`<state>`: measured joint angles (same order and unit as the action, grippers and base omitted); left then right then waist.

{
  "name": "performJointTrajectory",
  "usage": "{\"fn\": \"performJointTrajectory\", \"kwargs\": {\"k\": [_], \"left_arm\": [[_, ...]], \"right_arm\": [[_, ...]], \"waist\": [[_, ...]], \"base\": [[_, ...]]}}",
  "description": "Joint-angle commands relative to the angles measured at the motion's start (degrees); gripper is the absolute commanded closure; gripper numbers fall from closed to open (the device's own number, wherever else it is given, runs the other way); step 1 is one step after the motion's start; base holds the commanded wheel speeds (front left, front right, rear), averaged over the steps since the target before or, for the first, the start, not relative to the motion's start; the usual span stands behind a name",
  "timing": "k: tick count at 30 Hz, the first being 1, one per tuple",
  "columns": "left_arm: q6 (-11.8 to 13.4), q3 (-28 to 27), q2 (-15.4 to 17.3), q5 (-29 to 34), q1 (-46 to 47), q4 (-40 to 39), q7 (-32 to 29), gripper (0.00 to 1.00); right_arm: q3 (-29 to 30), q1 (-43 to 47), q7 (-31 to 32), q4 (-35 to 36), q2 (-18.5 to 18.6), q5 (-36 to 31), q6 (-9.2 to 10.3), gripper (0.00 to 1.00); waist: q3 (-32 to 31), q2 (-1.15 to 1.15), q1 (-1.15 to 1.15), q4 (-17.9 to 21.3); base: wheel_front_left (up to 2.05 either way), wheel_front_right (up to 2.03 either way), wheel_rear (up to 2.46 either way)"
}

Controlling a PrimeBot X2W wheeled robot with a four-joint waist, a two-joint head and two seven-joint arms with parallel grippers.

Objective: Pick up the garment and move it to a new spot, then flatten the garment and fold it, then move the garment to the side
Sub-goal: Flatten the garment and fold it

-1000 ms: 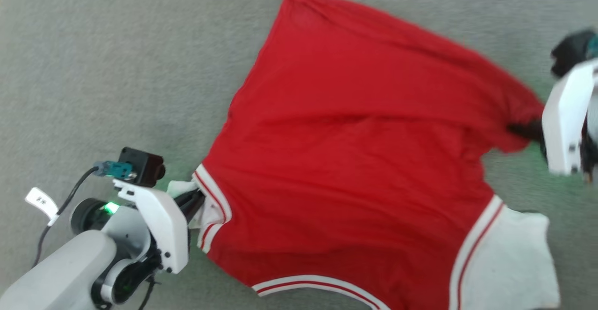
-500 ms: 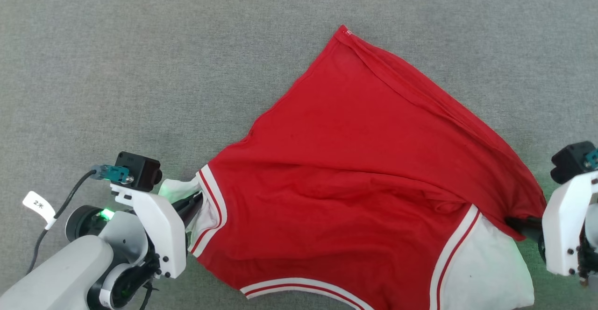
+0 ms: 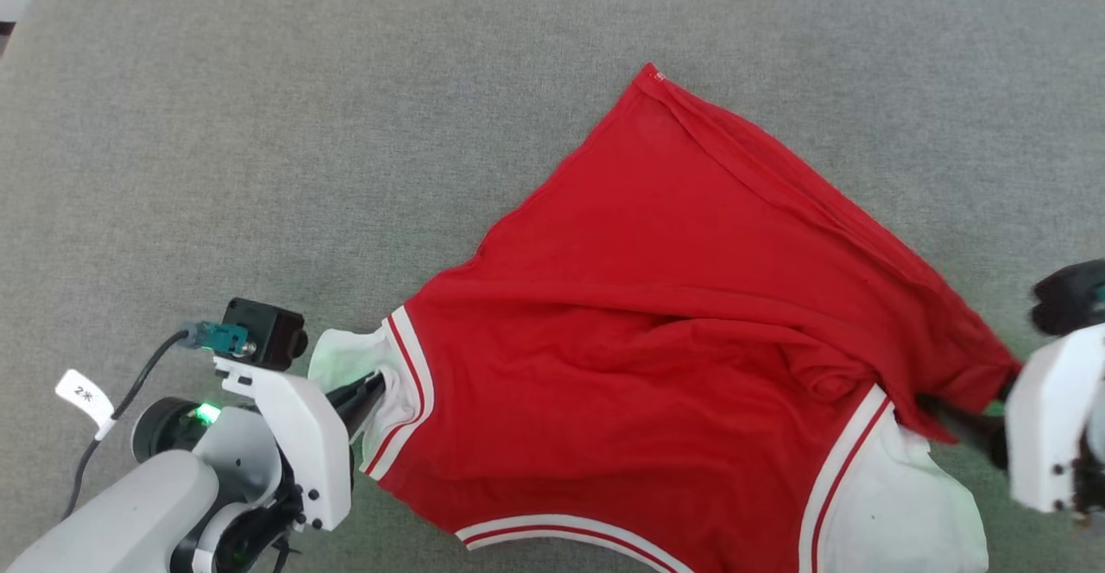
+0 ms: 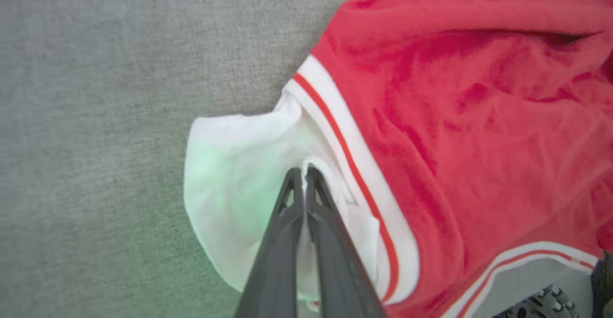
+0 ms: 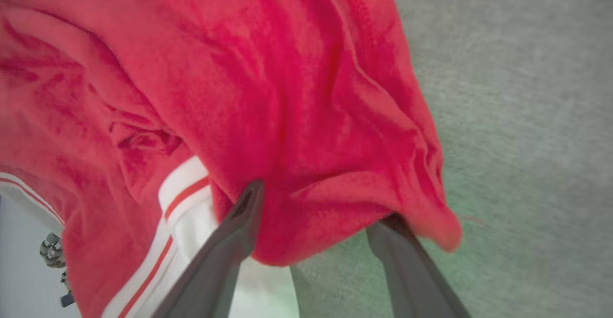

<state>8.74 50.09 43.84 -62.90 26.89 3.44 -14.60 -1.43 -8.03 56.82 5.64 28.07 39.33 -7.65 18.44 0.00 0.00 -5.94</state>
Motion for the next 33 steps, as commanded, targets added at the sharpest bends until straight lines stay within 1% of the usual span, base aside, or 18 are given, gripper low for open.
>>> {"fn": "performJointTrajectory", "kwargs": {"k": [1, 6, 9, 12, 14, 17, 20, 23, 24, 26, 27, 28, 29, 31, 32, 33], "left_arm": [[0.0, 0.0, 0.0, 0.0, -0.5, -0.1, 0.3, 1.00], [0.4, -0.2, -0.1, -0.4, -1.1, -0.8, 0.7, 1.00], [0.4, -0.2, -0.4, -0.2, -0.9, -1.2, 1.0, 1.00], [0.0, 0.0, -0.9, 0.2, -0.1, -1.3, 1.2, 1.00], [-0.3, 0.1, -1.5, 0.4, 0.5, -1.3, 1.2, 1.00], [-1.0, 0.5, -2.2, 1.0, 1.4, -1.0, 1.0, 1.00], [-1.6, 0.9, -3.4, 1.7, 2.8, -0.7, 0.8, 1.00], [-2.6, 1.6, -5.0, 2.2, 4.5, 0.0, 0.6, 1.00], [-3.3, 2.2, -6.1, 2.7, 5.5, 0.8, 0.4, 1.00], [-4.1, 2.9, -7.6, 3.2, 6.6, 1.5, 0.2, 1.00], [-4.1, 2.9, -7.6, 3.2, 6.6, 1.5, 0.2, 1.00], [-4.5, 3.2, -8.2, 3.4, 7.1, 1.9, 0.1, 1.00], [-5.3, 3.7, -9.4, 3.9, 8.0, 2.7, 0.3, 1.00], [-5.9, 4.0, -10.6, 4.2, 8.8, 3.5, 0.4, 1.00], [-5.9, 4.0, -10.6, 4.2, 8.8, 3.5, 0.4, 1.00], [-6.2, 4.2, -11.0, 4.3, 9.1, 4.0, 0.5, 1.00]], "right_arm": [[1.4, 0.8, 1.3, 2.3, 0.1, 0.3, 0.29, 0.00], [5.8, 0.3, 5.0, 12.9, -1.2, -0.1, 0.21, 0.00], [6.7, -2.4, 4.4, 17.8, -2.0, -1.2, 0.21, 0.00], [5.5, -6.1, 2.2, 19.2, -2.0, -2.6, 0.19, 0.00], [3.4, -9.2, -0.1, 18.1, -2.0, -3.5, 0.18, 0.00], [-0.6, -14.0, -2.5, 14.1, -1.5, -4.0, 0.18, 0.00], [-4.8, -19.9, -5.4, 8.4, -0.6, -3.7, 0.18, 0.00], [-9.2, -26.1, -8.9, 1.1, 0.7, -4.0, 0.18, 0.00], [-12.1, -30.3, -11.5, -4.2, 1.8, -4.4, 0.18, 0.00], [-14.7, -33.9, -13.8, -10.1, 2.6, -4.7, 0.18, 0.00], [-14.7, -33.9, -13.8, -10.1, 2.6, -4.7, 0.18, 0.00], [-16.2, -35.5, -14.6, -12.8, 3.1, -4.4, 0.18, 0.00], [-19.4, -38.9, -15.7, -17.8, 4.1, -4.2, 0.18, 0.00], [-22.9, -41.8, -16.2, -22.3, 4.9, -3.5, 0.18, 0.00], [-22.9, -41.8, -16.2, -22.3, 4.9, -3.5, 0.18, 0.00], [-24.7, -43.1, -16.3, -24.4, 5.3, -3.1, 0.18, 0.00]], "waist": [[-0.4, 0.00, 0.00, -0.1], [-0.8, 0.00, 0.00, -0.8], [-0.4, 0.00, 0.00, -1.7], [0.3, 0.00, 0.00, -3.0], [0.9, 0.00, 0.00, -4.1], [1.8, 0.00, 0.00, -5.9], [2.9, 0.00, 0.00, -8.1], [4.1, 0.00, 0.00, -10.6], [4.8, 0.00, 0.00, -12.1], [5.5, 0.00, 0.00, -13.7], [5.5, 0.00, 0.00, -13.7], [5.8, 0.00, 0.00, -14.5], [6.4, 0.00, 0.00, -16.0], [7.1, 0.00, 0.00, -17.2], [7.1, 0.00, 0.00, -17.2], [7.4, 0.00, 0.00, -17.8]], "base": [[0.00, 0.00, 0.00], [0.00, 0.00, 0.00], [0.00, 0.00, 0.00], [0.00, 0.00, 0.00], [0.00, 0.00, 0.00], [0.00, 0.00, 0.00], [0.00, 0.00, 0.00], [0.00, 0.00, 0.00], [0.00, 0.00, 0.00], [0.00, 0.00, 0.00], [0.00, 0.00, 0.00], [0.00, 0.00, 0.00], [0.00, 0.00, 0.00], [0.00, 0.00, 0.00], [0.00, 0.00, 0.00], [0.00, 0.00, 0.00]]}}
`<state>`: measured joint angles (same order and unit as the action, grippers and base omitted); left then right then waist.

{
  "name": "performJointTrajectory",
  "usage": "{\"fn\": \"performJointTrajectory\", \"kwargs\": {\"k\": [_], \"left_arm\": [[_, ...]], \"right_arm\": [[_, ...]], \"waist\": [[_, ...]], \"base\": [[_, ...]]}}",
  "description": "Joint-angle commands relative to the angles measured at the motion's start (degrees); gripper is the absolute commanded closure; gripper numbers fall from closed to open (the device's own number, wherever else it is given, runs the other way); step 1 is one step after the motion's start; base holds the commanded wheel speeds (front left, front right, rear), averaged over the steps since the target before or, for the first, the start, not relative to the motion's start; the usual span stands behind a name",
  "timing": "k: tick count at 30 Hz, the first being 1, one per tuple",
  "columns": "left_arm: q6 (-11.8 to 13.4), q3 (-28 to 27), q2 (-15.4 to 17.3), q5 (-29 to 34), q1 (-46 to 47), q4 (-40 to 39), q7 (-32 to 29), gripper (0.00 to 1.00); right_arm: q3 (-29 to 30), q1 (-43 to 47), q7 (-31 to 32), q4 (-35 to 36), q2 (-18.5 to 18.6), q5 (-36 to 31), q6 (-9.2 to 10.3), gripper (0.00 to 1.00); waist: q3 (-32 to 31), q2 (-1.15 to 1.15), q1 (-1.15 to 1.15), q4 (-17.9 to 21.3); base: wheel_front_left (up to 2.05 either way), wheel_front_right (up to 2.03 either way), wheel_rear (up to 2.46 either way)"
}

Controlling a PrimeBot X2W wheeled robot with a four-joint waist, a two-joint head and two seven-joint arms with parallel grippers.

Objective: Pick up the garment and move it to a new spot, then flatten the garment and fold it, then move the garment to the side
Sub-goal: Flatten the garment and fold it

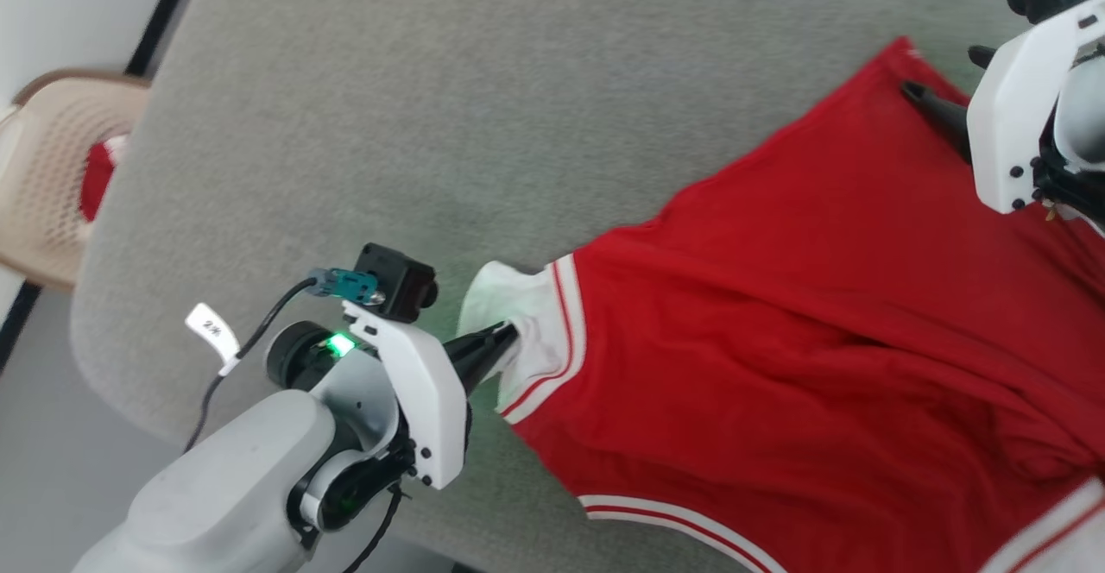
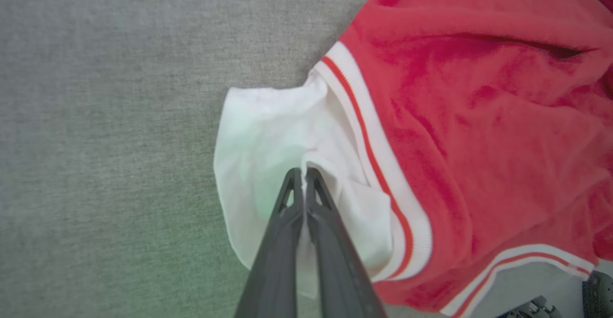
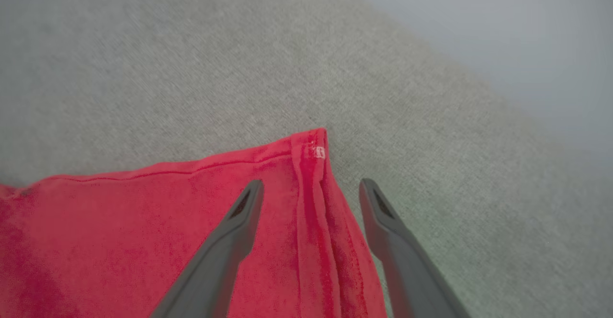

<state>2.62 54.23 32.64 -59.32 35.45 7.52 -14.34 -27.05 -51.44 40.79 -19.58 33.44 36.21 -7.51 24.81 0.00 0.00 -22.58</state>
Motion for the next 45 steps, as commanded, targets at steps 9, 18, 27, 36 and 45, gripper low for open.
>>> {"fn": "performJointTrajectory", "kwargs": {"k": [9, 18, 27, 36, 45], "left_arm": [[-2.6, 0.5, -2.8, 0.6, 2.3, 3.8, 1.2, 1.00], [-3.8, -0.2, -2.0, -0.3, 3.9, 6.6, 0.6, 1.00], [-2.8, -2.6, 6.4, 0.5, 8.3, 3.9, -4.0, 1.00], [-0.7, -4.7, 14.2, 2.7, 17.0, 0.0, -12.4, 1.00], [-2.3, -5.6, 15.5, 5.4, 26.5, 2.1, -17.5, 1.00]], "right_arm": [[-16.2, -1.6, 8.5, -15.0, 1.2, 6.6, 0.02, 0.00], [-20.7, -5.0, 8.2, -16.4, 3.1, 14.7, -0.06, 1.00], [-20.5, -10.0, -2.9, -6.8, 7.5, 18.2, 0.05, 1.00], [-17.9, -9.4, -9.2, -0.5, 11.9, 19.6, 0.05, 1.00], [-12.8, -9.3, -9.6, 3.7, 12.5, 18.5, 0.05, 1.00]], "waist": [[2.8, 0.00, 0.00, -4.0], [1.5, 0.00, 0.00, -1.9], [-3.6, 0.00, 0.00, 5.2], [-9.2, 0.00, 0.00, 12.5], [-12.7, 0.00, 0.00, 17.2]], "base": [[0.00, 0.00, 0.00], [0.00, 0.00, 0.00], [0.00, 0.00, 0.00], [0.00, 0.00, 0.00], [0.00, 0.00, 0.00]]}}
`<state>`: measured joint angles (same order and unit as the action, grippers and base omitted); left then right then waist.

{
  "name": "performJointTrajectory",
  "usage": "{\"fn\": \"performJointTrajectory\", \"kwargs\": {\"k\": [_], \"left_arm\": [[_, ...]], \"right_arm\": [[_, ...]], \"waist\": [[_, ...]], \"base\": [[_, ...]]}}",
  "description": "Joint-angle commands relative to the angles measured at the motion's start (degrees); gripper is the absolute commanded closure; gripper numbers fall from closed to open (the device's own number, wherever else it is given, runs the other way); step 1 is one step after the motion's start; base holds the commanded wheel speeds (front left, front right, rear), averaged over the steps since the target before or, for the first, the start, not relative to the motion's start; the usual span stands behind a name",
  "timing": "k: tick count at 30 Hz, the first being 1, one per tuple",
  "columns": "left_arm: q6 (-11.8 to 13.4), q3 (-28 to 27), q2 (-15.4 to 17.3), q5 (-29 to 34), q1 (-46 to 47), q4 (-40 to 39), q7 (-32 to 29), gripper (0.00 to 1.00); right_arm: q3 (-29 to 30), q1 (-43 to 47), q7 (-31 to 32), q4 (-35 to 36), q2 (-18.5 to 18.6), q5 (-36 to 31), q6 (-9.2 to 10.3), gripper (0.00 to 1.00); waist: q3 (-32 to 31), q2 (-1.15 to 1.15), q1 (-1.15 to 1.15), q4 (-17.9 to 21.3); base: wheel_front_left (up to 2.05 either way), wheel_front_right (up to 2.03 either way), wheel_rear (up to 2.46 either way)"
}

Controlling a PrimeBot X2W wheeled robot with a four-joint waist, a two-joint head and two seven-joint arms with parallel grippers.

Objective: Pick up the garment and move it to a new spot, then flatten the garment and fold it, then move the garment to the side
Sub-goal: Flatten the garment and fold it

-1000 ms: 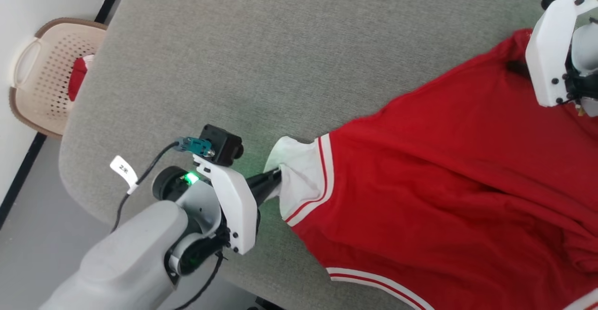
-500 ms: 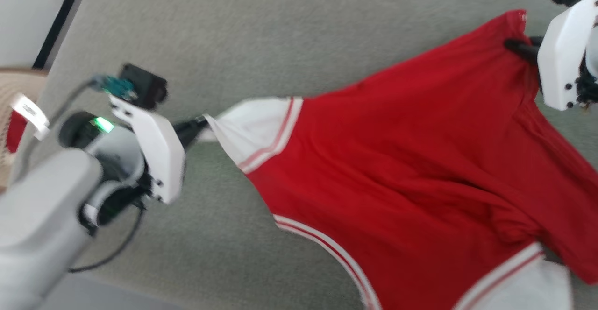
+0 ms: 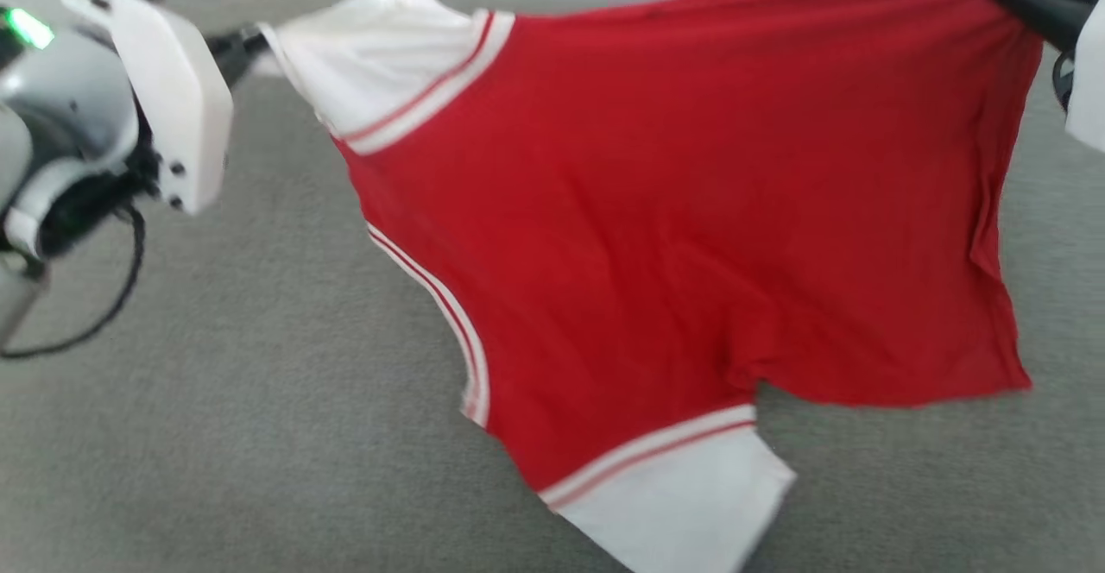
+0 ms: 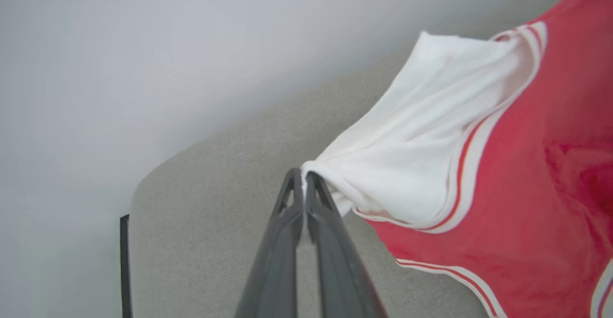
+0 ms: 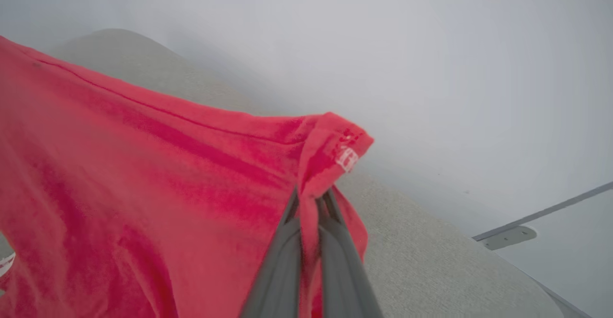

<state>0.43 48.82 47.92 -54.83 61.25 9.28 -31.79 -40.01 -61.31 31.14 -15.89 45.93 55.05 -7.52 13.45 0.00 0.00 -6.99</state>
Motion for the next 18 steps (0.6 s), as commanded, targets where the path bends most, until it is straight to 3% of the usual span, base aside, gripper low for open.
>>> {"fn": "performJointTrajectory", "kwargs": {"k": [1, 4, 10, 14, 18], "left_arm": [[-0.4, -0.4, -0.1, 0.8, 1.7, 1.2, -0.1, 1.00], [-2.1, -0.5, -2.0, 2.3, 5.5, 4.4, 1.0, 1.00], [-1.4, -1.8, -8.2, 7.7, 15.2, 16.7, 7.7, 1.00], [0.5, -3.1, -12.3, 12.7, 23.3, 25.7, 17.5, 1.00], [2.8, -4.7, -15.0, 18.3, 30.9, 31.6, 32.3, 1.00]], "right_arm": [[1.1, 0.3, -0.1, 0.0, -0.4, -0.7, 0.06, 1.00], [3.5, -0.9, -0.1, -1.0, -1.8, -3.1, 0.06, 1.00], [8.2, -6.4, -5.7, -8.4, -7.7, -12.4, 0.07, 1.00], [12.2, -12.8, -16.6, -16.6, -13.4, -22.8, 0.14, 1.00], [17.8, -18.3, -31.0, -24.5, -18.4, -33.5, 0.17, 1.00]], "waist": [[-1.4, 0.00, 0.00, 2.0], [-1.2, 0.00, 0.00, 2.9], [1.4, 0.00, 0.00, 4.2], [3.3, 0.00, 0.00, 5.0], [4.5, 0.00, 0.00, 5.3]], "base": [[0.00, 0.00, 0.00], [0.00, 0.00, 0.00], [0.00, 0.00, 0.00], [0.00, 0.00, 0.00], [0.00, 0.00, 0.00]]}}
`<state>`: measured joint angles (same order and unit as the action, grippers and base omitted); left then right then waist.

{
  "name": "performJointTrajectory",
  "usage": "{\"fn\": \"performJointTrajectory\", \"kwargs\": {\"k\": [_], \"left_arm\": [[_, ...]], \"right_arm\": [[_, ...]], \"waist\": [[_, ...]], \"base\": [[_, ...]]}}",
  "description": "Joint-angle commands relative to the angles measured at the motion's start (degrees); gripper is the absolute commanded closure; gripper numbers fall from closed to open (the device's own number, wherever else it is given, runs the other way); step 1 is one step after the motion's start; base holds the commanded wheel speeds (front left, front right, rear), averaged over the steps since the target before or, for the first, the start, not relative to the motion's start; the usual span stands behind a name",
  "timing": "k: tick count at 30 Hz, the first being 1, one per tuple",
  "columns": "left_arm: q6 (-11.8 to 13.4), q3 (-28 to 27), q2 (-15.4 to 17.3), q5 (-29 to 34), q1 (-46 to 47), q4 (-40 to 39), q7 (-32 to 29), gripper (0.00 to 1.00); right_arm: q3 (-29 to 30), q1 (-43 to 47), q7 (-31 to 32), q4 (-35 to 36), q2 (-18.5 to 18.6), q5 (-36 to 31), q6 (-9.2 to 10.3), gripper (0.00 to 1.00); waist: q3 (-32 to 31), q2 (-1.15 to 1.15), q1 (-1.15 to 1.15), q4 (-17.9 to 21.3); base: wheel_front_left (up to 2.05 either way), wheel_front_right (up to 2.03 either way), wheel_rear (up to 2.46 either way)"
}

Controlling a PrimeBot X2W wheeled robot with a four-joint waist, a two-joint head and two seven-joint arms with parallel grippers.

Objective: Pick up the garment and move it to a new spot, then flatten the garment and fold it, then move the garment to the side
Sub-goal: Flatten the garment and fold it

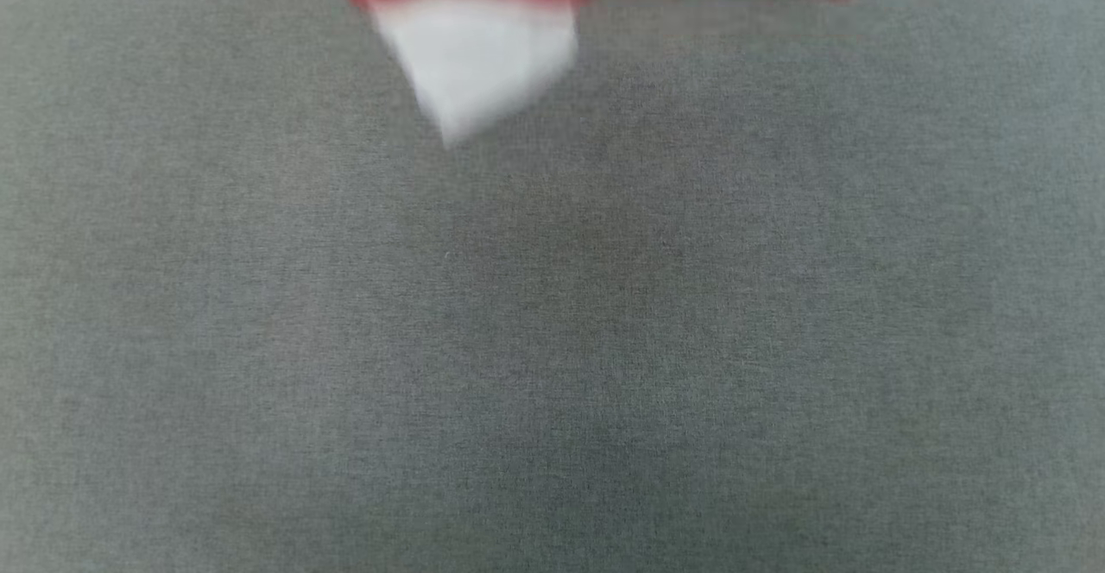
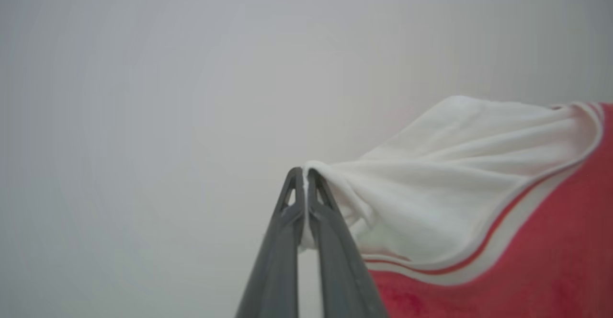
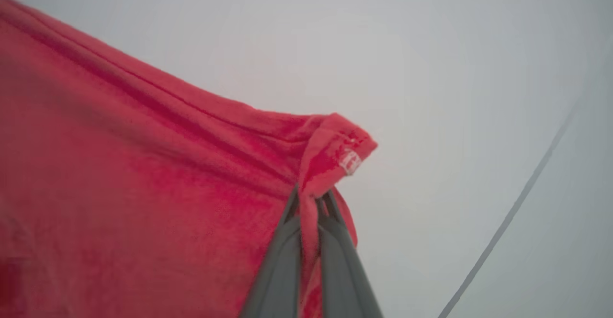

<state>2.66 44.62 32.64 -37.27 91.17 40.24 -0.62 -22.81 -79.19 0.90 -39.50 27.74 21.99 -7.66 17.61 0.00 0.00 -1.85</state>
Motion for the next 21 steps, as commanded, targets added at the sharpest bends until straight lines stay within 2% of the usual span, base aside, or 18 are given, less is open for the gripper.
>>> {"fn": "performJointTrajectory", "kwargs": {"k": [1, 3, 6, 9, 12, 16, 18, 21], "left_arm": [[1.0, -0.8, -0.3, 1.6, 2.0, 1.7, 4.9, 1.00], [0.4, -1.2, -1.4, 2.5, 3.4, 3.5, 10.9, 1.00], [-2.6, -0.6, -2.5, 3.2, 2.8, 4.7, 14.4, 1.00], [-6.4, 1.4, -2.6, 2.9, -1.5, 5.5, 14.9, 1.00], [-8.2, 3.3, -2.2, 1.2, -6.7, 6.1, 13.2, 1.00], [-9.3, 5.9, -1.3, -1.2, -14.9, 4.6, 10.4, 1.00], [-9.6, 7.2, -0.4, -2.2, -19.1, 3.4, 8.1, 1.00], [-9.9, 8.9, 1.7, -7.1, -27.1, -0.8, 2.1, 1.00]], "right_arm": [[1.6, -1.1, -4.0, -2.7, -1.2, -3.4, 0.31, 1.00], [2.8, -2.1, -8.8, -5.4, -3.3, -6.8, 0.31, 1.00], [2.9, -0.9, -11.3, -9.1, -5.4, -9.5, 0.31, 1.00], [-0.1, 2.5, -9.9, -11.6, -7.0, -8.1, 0.31, 1.00], [-5.1, 7.5, -6.0, -12.0, -8.1, -2.9, 0.31, 1.00], [-12.2, 14.6, -0.9, -8.6, -5.8, 5.7, 0.31, 1.00], [-15.0, 17.7, 1.3, -6.4, -3.3, 8.9, 0.31, 1.00], [-17.8, 22.8, 4.5, -2.3, 0.0, 15.3, 0.30, 1.00]], "waist": [[0.4, 0.00, 0.00, 0.1], [0.5, 0.00, 0.00, -0.2], [0.5, 0.00, 0.00, -0.8], [0.4, 0.00, 0.00, -1.4], [0.2, 0.00, 0.00, -2.0], [0.1, 0.00, 0.00, -2.7], [0.0, 0.00, 0.00, -3.0], [-0.1, 0.00, 0.00, -3.4]], "base": [[0.00, 0.00, 0.00], [0.00, 0.00, 0.00], [0.00, 0.00, 0.00], [0.00, 0.00, 0.00], [0.00, 0.00, 0.00], [0.00, 0.00, 0.00], [0.00, 0.00, 0.00], [0.00, 0.00, 0.00]]}}
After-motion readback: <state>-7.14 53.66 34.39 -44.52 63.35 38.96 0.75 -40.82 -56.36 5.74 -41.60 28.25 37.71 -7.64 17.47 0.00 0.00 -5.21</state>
